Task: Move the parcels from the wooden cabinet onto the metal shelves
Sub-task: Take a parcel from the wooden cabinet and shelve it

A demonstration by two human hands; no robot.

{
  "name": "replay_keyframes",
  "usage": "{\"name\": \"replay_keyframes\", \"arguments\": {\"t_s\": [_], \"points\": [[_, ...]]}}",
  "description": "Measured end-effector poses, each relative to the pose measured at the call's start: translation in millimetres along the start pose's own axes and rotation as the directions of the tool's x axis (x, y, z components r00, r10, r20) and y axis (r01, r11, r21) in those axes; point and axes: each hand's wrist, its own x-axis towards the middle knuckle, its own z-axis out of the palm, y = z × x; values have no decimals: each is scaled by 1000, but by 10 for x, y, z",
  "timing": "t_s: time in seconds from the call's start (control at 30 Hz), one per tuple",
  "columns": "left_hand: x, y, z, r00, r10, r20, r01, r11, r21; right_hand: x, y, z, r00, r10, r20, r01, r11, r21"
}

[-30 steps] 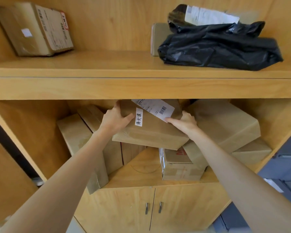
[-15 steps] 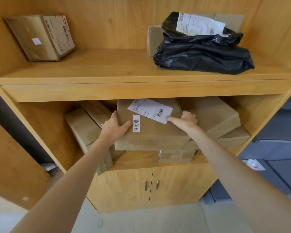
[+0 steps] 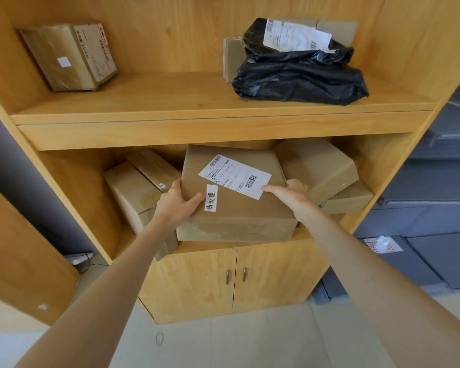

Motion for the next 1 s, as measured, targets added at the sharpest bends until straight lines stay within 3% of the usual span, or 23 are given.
{"name": "replay_keyframes", "arguments": {"t_s": [0.23, 1.0], "points": [[-277, 25, -19, 999, -21, -35, 20, 999, -25, -175, 126, -162, 989, 27, 143, -57, 977, 206], [-2092, 461, 108, 990, -35, -138, 19, 993, -120, -1616, 1107, -1185, 927, -69, 368, -117, 881, 459]]}}
